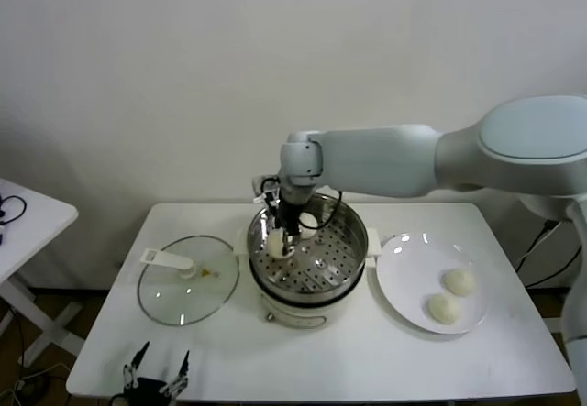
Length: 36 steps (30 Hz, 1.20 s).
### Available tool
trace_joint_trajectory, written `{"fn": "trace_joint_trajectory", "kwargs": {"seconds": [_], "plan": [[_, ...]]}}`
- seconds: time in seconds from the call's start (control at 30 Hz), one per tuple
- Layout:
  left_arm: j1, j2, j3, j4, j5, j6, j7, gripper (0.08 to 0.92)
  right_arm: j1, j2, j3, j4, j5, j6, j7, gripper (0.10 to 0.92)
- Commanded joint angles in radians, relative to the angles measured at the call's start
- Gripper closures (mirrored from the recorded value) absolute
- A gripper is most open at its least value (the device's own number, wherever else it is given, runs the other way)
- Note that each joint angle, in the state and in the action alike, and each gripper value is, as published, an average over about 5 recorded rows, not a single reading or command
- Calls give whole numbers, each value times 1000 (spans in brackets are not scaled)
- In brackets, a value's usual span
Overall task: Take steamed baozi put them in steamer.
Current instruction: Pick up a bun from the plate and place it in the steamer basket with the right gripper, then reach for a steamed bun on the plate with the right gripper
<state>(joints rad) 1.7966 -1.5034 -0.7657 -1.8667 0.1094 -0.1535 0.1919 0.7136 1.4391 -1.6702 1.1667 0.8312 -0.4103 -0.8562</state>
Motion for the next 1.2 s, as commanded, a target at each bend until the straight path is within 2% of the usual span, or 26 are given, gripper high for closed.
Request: {"fn": "trace_joint_trajectory", "kwargs": {"seconds": [0.03,0.17,0.33,0.5,0.7,0.97,1.2], "plan": [[3,1,-2,0,-1,-1,0,177,-56,27,3,-49,-71,19,3,355],[8,1,-4,-6,-1,0,-1,177,-47,18,6,-45,-70,32,1,329],[10,0,-4,-15,0,2,-1,177,-19,-17,23,-11,-58,43,11,222],[14,0,-3,-23,4,3,-1,177,56,-110,22,64,-14,45,6,203],[21,-1,-2,-29,14,2,-1,177,207,-306,-72,173,3,98,-108,203],[32,-1,-4,-38,19,2,-2,177,324,-587,-225,321,-167,183,-204,203],[36,-7,-2,-41,26,2,-2,177,255,-763,-271,381,-350,190,-191,203]]}}
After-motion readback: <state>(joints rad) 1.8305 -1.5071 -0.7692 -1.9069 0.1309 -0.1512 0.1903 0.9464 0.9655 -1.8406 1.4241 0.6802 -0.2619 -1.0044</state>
